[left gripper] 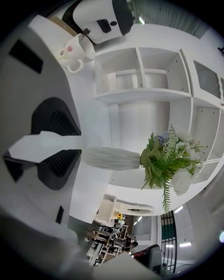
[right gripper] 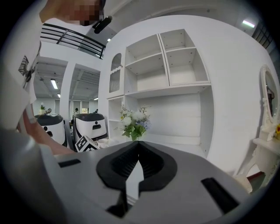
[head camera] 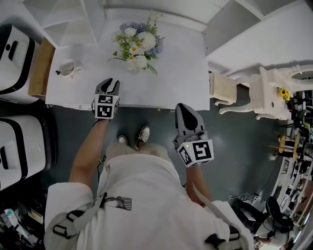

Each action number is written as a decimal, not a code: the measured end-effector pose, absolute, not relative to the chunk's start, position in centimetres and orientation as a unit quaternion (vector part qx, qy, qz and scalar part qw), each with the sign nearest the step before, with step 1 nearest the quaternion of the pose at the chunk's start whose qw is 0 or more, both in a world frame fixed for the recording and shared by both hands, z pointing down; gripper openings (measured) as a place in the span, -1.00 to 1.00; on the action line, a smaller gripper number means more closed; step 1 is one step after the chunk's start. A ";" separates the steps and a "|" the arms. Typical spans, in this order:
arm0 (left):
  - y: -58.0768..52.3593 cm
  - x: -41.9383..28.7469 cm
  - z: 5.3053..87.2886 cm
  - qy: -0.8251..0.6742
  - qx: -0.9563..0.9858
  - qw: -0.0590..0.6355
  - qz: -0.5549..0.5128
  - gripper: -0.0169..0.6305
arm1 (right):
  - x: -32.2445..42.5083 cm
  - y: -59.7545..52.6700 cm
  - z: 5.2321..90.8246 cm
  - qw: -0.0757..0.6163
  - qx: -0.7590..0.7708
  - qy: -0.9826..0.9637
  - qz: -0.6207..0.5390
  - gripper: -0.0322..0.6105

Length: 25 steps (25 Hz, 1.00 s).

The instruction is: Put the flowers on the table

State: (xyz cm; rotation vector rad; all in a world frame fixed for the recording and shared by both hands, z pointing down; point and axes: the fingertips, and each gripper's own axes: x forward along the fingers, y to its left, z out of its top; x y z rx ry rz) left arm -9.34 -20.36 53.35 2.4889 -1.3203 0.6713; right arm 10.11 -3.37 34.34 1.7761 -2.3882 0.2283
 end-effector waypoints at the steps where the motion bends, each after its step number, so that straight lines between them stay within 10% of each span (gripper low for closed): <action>1: -20.2 -9.9 53.1 -0.457 0.851 0.124 0.227 -0.67 | 9.9 -3.6 34.6 0.079 0.591 -0.799 0.077 -0.87; 25: -15.2 -17.6 38.6 -0.488 0.851 0.131 0.141 -0.90 | 7.7 -9.2 32.3 0.054 0.549 -0.832 0.063 -0.87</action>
